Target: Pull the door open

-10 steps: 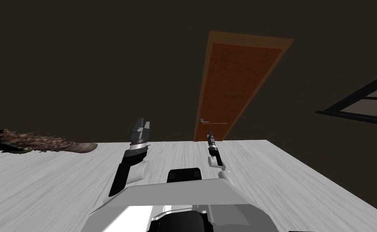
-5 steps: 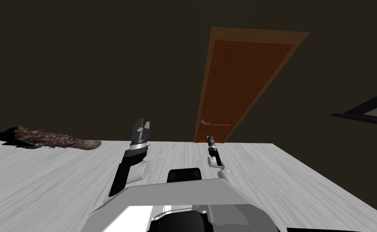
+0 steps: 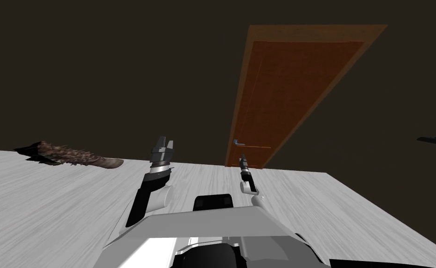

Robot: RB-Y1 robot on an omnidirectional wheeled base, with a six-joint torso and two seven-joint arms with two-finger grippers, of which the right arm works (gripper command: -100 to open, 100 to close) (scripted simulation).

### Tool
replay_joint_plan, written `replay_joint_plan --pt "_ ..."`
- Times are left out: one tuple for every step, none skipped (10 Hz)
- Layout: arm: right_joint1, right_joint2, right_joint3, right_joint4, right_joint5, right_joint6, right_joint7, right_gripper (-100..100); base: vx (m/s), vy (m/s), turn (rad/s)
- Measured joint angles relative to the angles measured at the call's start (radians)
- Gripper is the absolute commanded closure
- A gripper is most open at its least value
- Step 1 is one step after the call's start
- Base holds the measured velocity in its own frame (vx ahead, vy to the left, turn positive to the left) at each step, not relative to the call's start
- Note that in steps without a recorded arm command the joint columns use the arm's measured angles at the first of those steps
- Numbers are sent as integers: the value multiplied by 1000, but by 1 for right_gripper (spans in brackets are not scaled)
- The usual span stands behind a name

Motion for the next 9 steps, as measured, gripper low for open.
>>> replay_joint_plan --pt "-12 -3 2 32 -8 -10 -2 -100 83 -91 85" --pt "-19 -3 4 58 -15 -20 -2 -100 57 -83 101" --pt "-30 -7 5 88 -23 -29 -4 -100 55 -76 107" --pt "-43 -9 6 116 -31 -36 -5 -100 63 -70 82" --pt "-53 -12 7 140 -38 -40 -6 -100 51 -64 91" --pt "-61 -12 9 166 -45 -50 -6 -100 53 -71 80" --pt "-69 -14 10 189 -51 -57 -7 -100 64 -72 71" --pt "-80 -15 11 213 -58 -63 -7 -100 61 -66 86" --pt "-85 -16 12 230 -64 -67 -6 -100 54 -64 93"
